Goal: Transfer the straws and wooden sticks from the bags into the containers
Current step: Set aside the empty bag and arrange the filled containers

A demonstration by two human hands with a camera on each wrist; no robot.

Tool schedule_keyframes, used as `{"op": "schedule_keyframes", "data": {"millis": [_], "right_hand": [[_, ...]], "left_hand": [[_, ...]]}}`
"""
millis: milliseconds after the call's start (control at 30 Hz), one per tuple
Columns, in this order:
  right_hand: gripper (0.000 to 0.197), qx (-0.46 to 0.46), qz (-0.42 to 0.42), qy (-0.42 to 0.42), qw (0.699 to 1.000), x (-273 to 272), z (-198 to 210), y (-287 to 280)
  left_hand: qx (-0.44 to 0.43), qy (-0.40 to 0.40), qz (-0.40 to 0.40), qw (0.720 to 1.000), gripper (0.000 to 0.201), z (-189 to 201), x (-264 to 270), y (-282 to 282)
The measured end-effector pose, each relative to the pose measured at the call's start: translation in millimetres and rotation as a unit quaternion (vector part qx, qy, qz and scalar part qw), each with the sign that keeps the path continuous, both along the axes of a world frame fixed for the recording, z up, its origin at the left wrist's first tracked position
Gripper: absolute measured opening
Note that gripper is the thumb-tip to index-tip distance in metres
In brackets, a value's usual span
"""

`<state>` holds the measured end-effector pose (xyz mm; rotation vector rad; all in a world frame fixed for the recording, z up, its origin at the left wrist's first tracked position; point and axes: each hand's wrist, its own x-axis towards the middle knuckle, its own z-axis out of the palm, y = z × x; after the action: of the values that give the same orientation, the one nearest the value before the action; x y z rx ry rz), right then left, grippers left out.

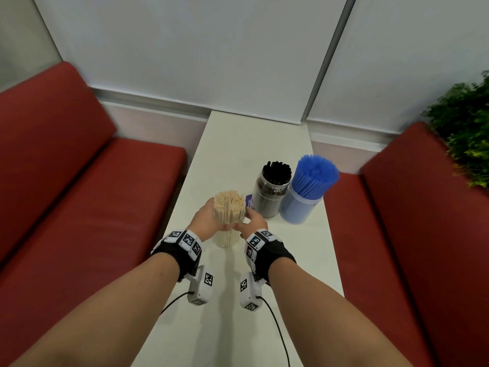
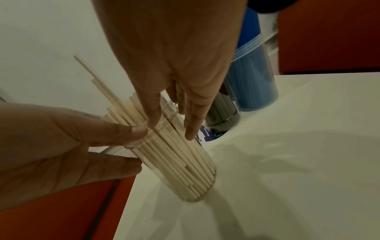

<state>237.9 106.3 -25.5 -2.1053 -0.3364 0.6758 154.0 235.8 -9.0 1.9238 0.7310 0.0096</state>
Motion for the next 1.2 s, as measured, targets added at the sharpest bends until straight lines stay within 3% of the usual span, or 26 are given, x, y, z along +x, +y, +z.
{"op": "schedule_keyframes", "data": {"millis": [233,467,567,633,700,800,867,933,1033,1100,1200], "right_hand": [[0.044,0.015,-0.005,-0.013,1.000,42.2,-8.0,23.3],[0.075,0.081,-0.022,0.029,0.996,71.9,-27.5,40.5],[0.077,0.116,-0.028,0.037,0.992,77.7,-32.4,42.3],[0.072,0.145,-0.020,0.060,0.987,77.1,-31.1,37.7],[0.063,0.157,-0.024,0.094,0.983,75.6,-27.7,27.3],[0.054,0.128,-0.034,0.165,0.977,80.1,-11.7,-7.0],[0.044,0.085,0.009,0.184,0.979,90.9,5.6,-41.5],[0.029,0.035,0.039,0.181,0.982,107.9,22.9,-80.9],[0.011,-0.008,0.009,0.161,0.987,140.2,45.3,-135.1],[0.013,-0.034,-0.018,0.132,0.991,160.7,56.5,-161.2],[0.026,-0.048,-0.040,0.094,0.994,186.4,65.9,-182.4]], "left_hand": [[0.020,-0.036,-0.004,0.999,0.076,-4.6,50.5,26.9],[0.024,-0.061,0.000,0.998,0.074,-12.1,91.0,50.7],[0.039,-0.061,0.010,0.997,0.071,-14.0,97.8,54.5],[0.033,-0.011,0.043,0.998,0.064,-18.4,95.4,55.2],[0.016,0.089,0.037,0.995,0.039,-22.5,86.2,51.4],[-0.026,0.226,-0.117,0.967,0.024,-28.3,72.3,35.7],[-0.080,0.235,-0.191,0.950,0.027,-25.0,68.4,19.8],[-0.110,0.198,-0.222,0.948,0.032,-12.9,70.9,-0.1],[-0.138,0.090,-0.247,0.955,0.032,18.9,88.1,-34.0],[-0.138,-0.002,-0.234,0.962,0.033,41.7,106.7,-55.1],[-0.041,-0.122,-0.160,0.979,0.045,70.0,138.3,-82.7]]}}
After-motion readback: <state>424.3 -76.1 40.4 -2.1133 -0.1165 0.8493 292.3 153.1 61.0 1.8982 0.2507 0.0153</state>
